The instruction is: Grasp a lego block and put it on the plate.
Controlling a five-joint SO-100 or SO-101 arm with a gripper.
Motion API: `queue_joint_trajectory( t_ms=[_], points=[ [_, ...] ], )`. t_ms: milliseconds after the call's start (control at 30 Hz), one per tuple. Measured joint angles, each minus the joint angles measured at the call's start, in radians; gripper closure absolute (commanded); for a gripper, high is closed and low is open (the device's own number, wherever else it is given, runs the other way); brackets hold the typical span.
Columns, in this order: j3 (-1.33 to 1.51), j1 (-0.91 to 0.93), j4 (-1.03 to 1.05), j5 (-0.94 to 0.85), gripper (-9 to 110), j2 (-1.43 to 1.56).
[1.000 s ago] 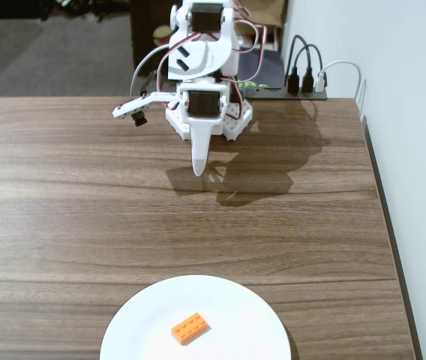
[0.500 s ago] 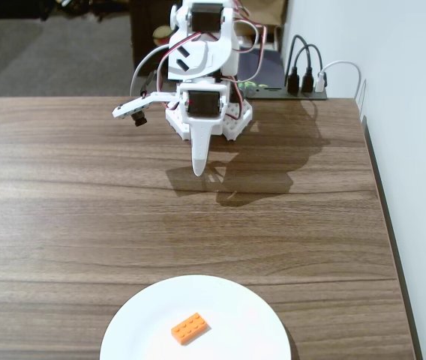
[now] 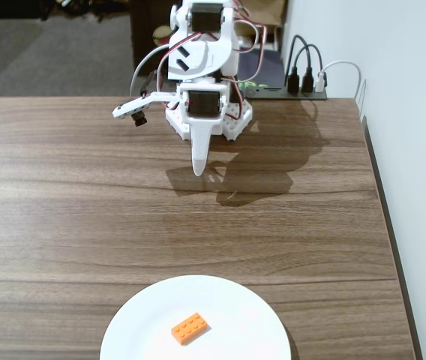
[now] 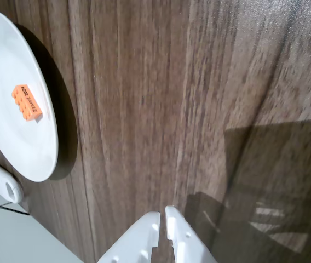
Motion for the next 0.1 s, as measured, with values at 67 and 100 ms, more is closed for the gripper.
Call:
queue_joint_trajectory(
  t_ms=[67, 100],
  points=[
    [0.0, 0.0, 0.0, 0.0, 101, 0.0],
    [0.0, 0.0, 0.0, 0.0, 101, 0.0]
  ],
)
